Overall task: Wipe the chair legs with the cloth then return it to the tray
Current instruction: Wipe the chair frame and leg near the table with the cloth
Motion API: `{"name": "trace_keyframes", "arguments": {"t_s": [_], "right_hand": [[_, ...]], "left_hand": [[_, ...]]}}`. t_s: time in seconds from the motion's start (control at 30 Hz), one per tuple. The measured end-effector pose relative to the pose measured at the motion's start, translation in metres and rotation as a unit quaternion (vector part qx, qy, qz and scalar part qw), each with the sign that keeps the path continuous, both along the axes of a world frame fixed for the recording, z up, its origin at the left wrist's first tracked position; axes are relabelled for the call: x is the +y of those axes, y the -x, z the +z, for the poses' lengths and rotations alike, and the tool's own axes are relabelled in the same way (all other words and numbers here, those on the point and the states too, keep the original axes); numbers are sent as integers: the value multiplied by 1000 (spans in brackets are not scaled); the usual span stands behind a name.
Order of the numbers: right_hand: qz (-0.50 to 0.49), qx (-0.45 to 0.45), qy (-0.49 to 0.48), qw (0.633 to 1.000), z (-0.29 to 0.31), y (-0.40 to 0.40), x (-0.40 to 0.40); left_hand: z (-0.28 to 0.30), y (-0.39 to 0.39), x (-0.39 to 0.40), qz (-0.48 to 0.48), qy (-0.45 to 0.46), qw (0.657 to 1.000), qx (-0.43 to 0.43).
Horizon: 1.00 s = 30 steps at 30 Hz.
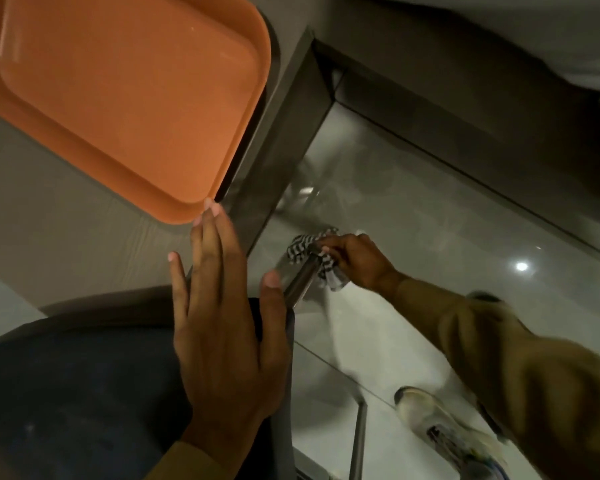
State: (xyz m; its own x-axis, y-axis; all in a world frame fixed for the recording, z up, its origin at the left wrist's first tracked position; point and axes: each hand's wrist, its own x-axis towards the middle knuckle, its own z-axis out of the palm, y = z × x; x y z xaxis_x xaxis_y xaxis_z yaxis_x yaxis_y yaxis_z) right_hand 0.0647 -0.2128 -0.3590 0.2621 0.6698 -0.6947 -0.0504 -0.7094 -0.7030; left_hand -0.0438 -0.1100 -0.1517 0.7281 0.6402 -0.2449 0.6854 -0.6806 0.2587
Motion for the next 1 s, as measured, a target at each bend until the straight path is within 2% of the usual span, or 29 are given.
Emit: {"name": "trace_keyframes", "arguments": {"t_s": [0.07, 0.13, 0.27, 0.37, 0.57, 0.7, 0.83, 1.0], "right_hand": [[10, 16, 65, 998, -16, -2, 5], [-22, 7, 66, 998, -13, 0, 6], [-68, -78, -72, 992, 45, 18, -6], [-135, -89, -105, 981, 88, 33, -22], [-261, -37, -84, 961, 161, 72, -51], [-329, 30, -71, 941, 181, 91, -36], [-365, 107, -128, 916, 150, 85, -8], [-328, 111, 32, 938, 41, 57, 10]], "left_hand": [[-1, 0, 0, 2, 0, 1000, -5], [-1, 1, -1, 5, 0, 1000, -5], [0, 0, -2, 8, 14, 1000, -7], [1, 0, -1, 3, 13, 1000, 0], [2, 0, 1, 0, 14, 1000, 3], [3, 1, 0, -3, 9, 1000, 11], [3, -1, 0, -8, 7, 1000, 13], [2, 0, 0, 7, 6, 1000, 5]]}}
